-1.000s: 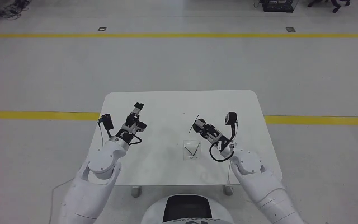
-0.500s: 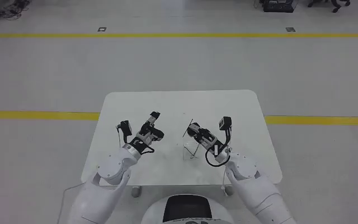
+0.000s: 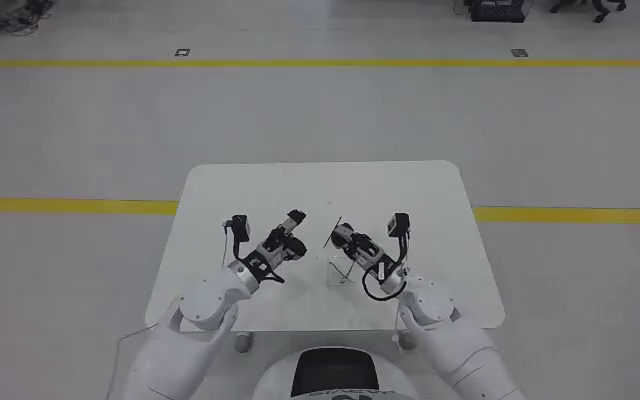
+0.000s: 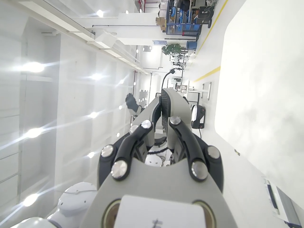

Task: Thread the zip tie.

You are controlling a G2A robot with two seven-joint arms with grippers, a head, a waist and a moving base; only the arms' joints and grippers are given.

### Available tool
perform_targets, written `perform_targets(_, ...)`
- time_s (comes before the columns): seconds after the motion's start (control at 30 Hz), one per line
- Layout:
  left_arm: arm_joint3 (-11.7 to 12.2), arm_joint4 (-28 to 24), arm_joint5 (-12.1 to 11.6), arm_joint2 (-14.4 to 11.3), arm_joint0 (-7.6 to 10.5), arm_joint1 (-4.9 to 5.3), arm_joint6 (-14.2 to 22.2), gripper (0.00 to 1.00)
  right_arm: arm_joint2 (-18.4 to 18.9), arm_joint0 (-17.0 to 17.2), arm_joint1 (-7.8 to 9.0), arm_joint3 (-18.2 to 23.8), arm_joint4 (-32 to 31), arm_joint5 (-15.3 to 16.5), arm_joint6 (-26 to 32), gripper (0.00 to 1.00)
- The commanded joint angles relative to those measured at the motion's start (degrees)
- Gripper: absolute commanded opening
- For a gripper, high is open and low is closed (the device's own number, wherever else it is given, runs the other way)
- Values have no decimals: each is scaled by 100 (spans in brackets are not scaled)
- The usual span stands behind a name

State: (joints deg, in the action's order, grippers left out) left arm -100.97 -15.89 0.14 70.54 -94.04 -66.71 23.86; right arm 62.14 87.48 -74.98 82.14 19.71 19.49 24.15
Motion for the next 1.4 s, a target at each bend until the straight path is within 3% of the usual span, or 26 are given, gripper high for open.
perform_targets(0.0,33,142,89,-59,41,12,124,100,-35,17,-17,-44,98,-1,-23,0)
perform_targets(0.3,69,161,125,-105,77,12,126,100,-49,23,-24,-48,132,-1,9,0)
perform_targets(0.5,129,47,-24,-337,170,11,514,100,-88,22,-60,-178,379,-1,-111,0)
perform_targets(0.67,173,115,32,-505,287,2,498,100,-116,16,-79,-277,499,-1,-41,0)
perform_targets(1.37,246,-85,-149,-644,345,-13,412,100,-223,14,-118,-307,582,-37,-137,0)
